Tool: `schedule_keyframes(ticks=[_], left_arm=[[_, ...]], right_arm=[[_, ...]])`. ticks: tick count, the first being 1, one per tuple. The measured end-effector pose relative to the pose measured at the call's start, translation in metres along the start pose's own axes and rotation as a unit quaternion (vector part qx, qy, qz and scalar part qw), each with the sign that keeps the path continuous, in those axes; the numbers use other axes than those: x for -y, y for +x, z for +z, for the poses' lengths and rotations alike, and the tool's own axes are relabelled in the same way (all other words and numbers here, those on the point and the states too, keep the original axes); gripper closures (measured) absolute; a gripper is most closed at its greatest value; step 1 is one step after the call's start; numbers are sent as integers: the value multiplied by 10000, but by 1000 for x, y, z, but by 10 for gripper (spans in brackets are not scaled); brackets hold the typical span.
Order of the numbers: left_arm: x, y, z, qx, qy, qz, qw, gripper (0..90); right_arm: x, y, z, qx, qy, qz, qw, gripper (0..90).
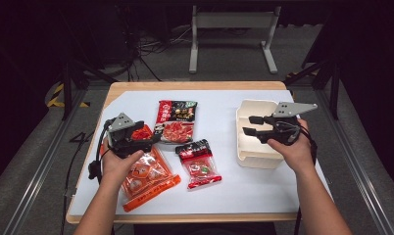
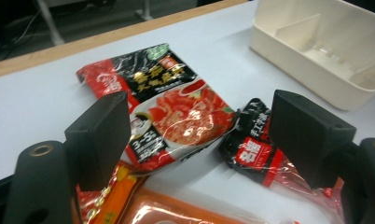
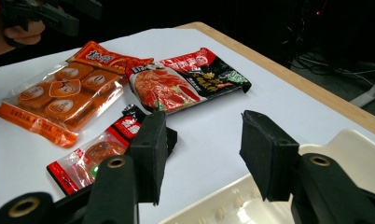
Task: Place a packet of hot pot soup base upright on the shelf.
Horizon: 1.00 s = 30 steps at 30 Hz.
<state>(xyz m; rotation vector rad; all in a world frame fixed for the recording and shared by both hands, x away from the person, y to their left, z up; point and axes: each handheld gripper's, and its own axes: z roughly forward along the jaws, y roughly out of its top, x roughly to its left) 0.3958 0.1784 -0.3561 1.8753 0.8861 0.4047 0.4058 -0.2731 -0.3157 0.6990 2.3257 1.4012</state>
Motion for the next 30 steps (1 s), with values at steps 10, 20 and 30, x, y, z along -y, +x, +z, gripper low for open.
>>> schedule_keyframes(ticks=[10, 20, 30], left_arm=[[-4, 1, -5, 199, -125, 85, 9997, 215], [-22, 11, 4, 160, 125, 139, 9997, 191], [-37, 40, 27, 71, 126, -168, 9998, 222]], right_arm=[[4, -2, -1, 67, -155, -9, 9999, 480], [6, -1, -2, 168, -148, -15, 9997, 469], [10, 0, -6, 247, -78, -1, 9997, 467]])
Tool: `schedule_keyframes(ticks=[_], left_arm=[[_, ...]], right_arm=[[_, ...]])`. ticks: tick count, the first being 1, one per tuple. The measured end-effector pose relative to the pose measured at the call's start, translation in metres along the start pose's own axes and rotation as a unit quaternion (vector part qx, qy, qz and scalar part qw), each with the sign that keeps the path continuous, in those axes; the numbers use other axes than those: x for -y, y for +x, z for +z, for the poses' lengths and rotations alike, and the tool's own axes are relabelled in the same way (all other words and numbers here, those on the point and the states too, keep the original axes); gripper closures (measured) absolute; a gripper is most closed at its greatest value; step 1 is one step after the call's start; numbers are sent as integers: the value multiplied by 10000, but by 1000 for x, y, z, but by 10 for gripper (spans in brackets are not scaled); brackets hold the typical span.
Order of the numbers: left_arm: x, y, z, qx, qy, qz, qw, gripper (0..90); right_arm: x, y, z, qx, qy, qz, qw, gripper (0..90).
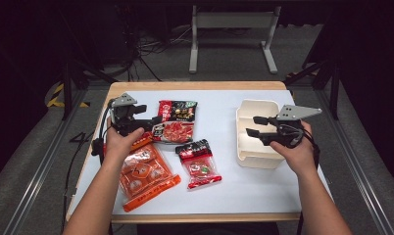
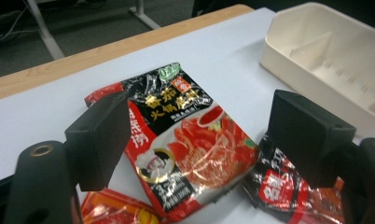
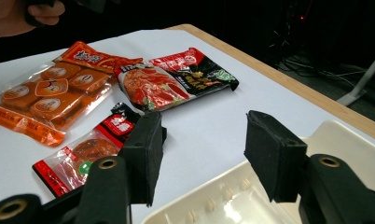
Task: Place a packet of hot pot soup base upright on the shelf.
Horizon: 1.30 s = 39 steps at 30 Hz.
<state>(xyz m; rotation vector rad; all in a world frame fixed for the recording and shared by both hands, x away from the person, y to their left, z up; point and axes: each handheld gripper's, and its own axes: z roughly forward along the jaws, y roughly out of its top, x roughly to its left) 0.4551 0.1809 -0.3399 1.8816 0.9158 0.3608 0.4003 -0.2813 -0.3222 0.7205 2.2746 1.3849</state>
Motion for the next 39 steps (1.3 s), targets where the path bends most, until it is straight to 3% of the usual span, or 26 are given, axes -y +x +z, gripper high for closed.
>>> schedule_keyframes(ticks=[4, 8, 12, 18, 22, 29, 32, 35, 39], left_arm=[[-6, 15, 7, -94, -42, -86, 9999, 223], [-10, 27, 15, -235, -224, -415, 9986, 222], [-17, 35, 27, -490, -172, -383, 9979, 218], [-21, 43, 44, -663, 125, -271, 9974, 259], [-21, 48, 50, -631, 163, -315, 9974, 296], [-13, 61, 69, -754, 431, -566, 9946, 282], [-11, 62, 75, -757, 485, -585, 9942, 301], [-8, 62, 83, -644, 590, -598, 9944, 337], [-1, 66, 95, -463, 801, -944, 9912, 340]], right_arm=[[2, 1, -1, 20, -10, -7, 10000, 465], [3, 1, -4, 48, -5, 13, 10000, 462], [4, 1, -5, 80, -11, 3, 10000, 461], [5, 1, -5, 125, -39, -68, 9999, 459], [5, 2, -4, 100, -36, -68, 9999, 457], [5, 2, -3, 60, -28, -57, 10000, 455], [5, 3, -3, 47, -41, -73, 10000, 453], [5, 3, -3, 35, -40, -71, 10000, 452], [5, 3, -2, 15, -28, -51, 10000, 452]])
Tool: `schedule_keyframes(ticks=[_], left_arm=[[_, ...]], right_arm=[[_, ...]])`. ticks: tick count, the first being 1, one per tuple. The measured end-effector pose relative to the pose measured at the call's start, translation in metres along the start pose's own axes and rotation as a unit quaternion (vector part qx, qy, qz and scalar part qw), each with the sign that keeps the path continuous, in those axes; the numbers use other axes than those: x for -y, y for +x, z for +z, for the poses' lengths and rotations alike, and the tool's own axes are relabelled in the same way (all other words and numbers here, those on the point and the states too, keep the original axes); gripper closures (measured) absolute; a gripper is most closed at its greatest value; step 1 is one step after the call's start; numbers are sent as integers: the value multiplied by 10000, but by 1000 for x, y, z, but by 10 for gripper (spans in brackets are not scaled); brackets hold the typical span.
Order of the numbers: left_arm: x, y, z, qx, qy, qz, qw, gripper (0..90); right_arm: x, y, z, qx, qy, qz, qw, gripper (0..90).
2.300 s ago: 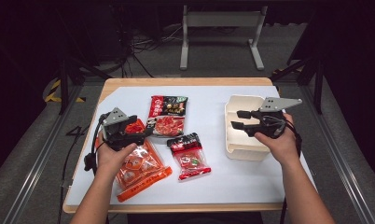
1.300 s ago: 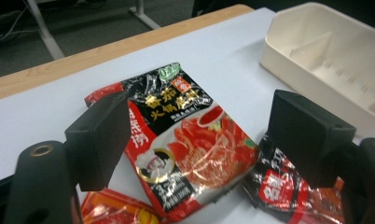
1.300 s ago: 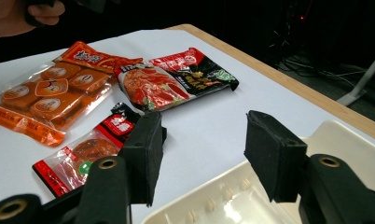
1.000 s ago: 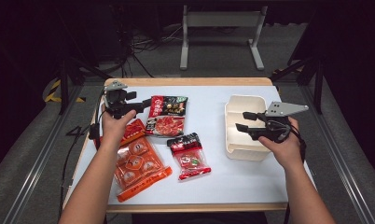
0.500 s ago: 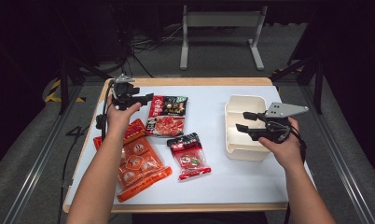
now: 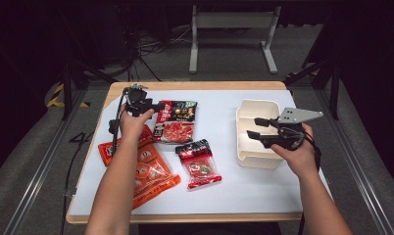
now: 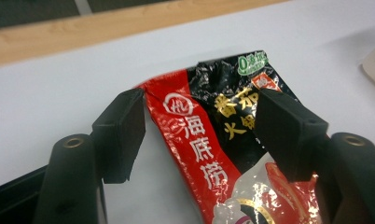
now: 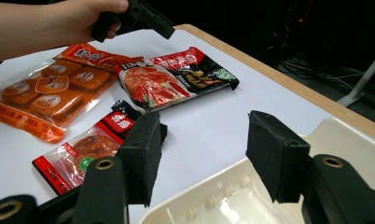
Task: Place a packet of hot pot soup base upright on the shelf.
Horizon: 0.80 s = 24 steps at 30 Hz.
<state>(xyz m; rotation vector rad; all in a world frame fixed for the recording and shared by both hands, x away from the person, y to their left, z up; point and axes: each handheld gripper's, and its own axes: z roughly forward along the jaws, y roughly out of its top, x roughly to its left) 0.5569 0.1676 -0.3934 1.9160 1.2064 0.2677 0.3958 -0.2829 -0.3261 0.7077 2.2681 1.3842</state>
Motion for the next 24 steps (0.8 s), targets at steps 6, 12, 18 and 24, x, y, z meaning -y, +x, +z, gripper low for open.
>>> schedule_keyframes(ticks=[6, 12, 18, 24], left_arm=[[6, 3, 15, 24, 443, -76, 9990, 387], [10, 6, 23, 59, 512, -311, 9982, 398], [12, 4, 33, 29, 664, -329, 9972, 435], [15, 6, 41, 66, 851, -579, 9947, 435]], right_arm=[[0, 1, 3, -26, 40, -29, 10000, 449], [1, 1, 5, -46, 88, -5, 10000, 445], [1, 2, 7, -69, 104, 19, 9999, 436], [1, 4, 8, -112, 111, 1, 9999, 434]])
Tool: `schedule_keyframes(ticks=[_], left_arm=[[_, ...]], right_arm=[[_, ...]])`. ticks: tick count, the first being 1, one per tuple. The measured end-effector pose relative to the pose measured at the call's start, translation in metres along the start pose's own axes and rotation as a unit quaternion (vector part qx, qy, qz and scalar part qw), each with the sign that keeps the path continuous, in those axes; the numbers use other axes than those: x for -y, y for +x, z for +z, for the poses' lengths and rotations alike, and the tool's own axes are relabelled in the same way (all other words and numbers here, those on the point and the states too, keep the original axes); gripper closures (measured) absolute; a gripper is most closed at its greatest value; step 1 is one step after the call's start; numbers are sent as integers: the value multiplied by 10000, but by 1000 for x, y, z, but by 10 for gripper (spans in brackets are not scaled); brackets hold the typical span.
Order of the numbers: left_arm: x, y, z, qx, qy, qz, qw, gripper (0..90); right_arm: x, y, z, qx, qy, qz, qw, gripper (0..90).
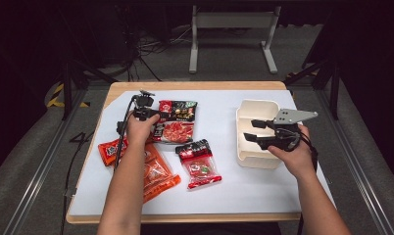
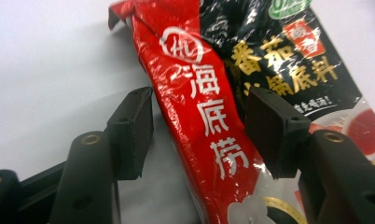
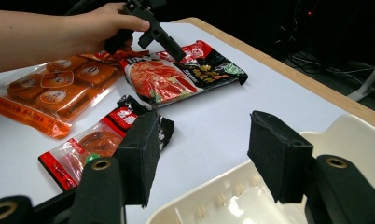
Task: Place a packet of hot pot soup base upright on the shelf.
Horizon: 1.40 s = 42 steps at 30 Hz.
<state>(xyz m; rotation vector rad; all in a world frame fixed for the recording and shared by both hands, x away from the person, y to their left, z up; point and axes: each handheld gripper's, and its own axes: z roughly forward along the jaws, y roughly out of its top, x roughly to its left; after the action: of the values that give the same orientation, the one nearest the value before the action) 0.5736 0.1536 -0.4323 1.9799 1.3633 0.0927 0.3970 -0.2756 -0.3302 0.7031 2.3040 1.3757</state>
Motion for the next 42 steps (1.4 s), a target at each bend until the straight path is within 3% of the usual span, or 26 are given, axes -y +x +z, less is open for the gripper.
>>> schedule_keyframes(ticks=[2, 3, 4, 13, 16, 24, 29, 42], left_arm=[[-1, 0, 2, 45, 56, -129, 9999, 460], [-1, 2, 3, 192, 175, -390, 9989, 503], [-2, 3, 3, 224, 204, -518, 9982, 526], [-3, -2, -8, -209, 246, -311, 9990, 796], [-5, -8, -8, -413, 279, -159, 9986, 826], [-6, -17, -13, -477, 129, -96, 9987, 894], [-8, -22, -24, -452, -159, -63, 9988, 898], [-14, -40, -56, -266, -708, 321, 9966, 900]], right_arm=[[0, 1, 1, -9, 8, -13, 10000, 433], [0, 1, 1, -13, 7, -11, 10000, 431], [0, 1, 1, -22, 2, -5, 10000, 428], [-2, 3, 1, -80, -10, 0, 10000, 425], [-2, 3, 2, -92, 7, 5, 10000, 424], [-1, 2, 2, -85, 22, 5, 10000, 426], [-1, 0, 0, -71, 0, 31, 10000, 430], [-1, 0, 0, -75, -43, 67, 9999, 439]])
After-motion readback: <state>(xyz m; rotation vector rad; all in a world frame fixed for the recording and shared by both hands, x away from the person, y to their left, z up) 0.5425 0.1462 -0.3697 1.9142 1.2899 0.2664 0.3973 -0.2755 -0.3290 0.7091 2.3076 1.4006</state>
